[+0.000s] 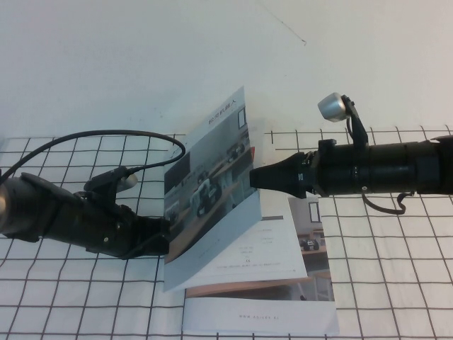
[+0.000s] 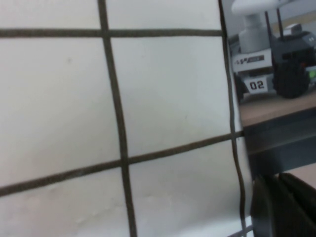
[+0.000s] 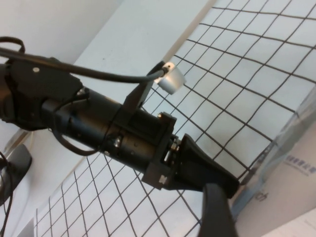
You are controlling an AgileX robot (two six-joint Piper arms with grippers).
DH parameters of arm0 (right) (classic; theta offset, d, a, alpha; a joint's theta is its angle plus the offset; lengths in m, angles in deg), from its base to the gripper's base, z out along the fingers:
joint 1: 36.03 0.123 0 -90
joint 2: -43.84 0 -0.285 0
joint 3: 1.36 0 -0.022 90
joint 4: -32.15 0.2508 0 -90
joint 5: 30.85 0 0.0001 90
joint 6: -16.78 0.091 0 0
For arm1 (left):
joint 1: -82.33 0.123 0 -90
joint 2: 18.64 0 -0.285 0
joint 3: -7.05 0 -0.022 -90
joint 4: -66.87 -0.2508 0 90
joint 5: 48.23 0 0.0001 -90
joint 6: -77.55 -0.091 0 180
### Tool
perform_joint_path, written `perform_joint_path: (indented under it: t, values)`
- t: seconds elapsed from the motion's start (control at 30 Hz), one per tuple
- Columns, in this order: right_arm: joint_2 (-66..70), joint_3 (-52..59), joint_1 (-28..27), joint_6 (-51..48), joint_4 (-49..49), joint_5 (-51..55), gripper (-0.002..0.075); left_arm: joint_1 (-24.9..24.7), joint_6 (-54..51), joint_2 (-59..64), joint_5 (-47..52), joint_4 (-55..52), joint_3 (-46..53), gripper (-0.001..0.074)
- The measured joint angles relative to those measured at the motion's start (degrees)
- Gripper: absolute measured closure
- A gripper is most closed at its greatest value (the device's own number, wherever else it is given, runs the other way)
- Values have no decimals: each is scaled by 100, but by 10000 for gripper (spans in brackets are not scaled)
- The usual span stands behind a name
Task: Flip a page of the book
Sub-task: Open the closed book
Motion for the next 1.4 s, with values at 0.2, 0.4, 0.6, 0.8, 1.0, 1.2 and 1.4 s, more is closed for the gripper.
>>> perform_joint_path:
  t: [0.2,0.4,0.6,0.8,1.0,1.2,1.4]
  values:
    - [139,-172,0,3,10,221,301,0,-10,0,0,0,0,738]
    - [389,-301,100,3,20,392,306,0,-30,0,10,0,0,738]
    - [421,-426,191,3,20,428,309,0,-139,0,10,0,0,738]
    - [430,-434,191,3,20,428,316,0,-355,-25,23,26,0,738]
    - [443,-438,191,3,20,428,316,0,-456,-411,65,26,20,738]
    - [443,-438,191,3,20,404,318,-50,-566,-1433,7,-152,20,738]
    - [443,-438,191,3,20,392,318,-616,-513,-2560,-120,-1357,43,738]
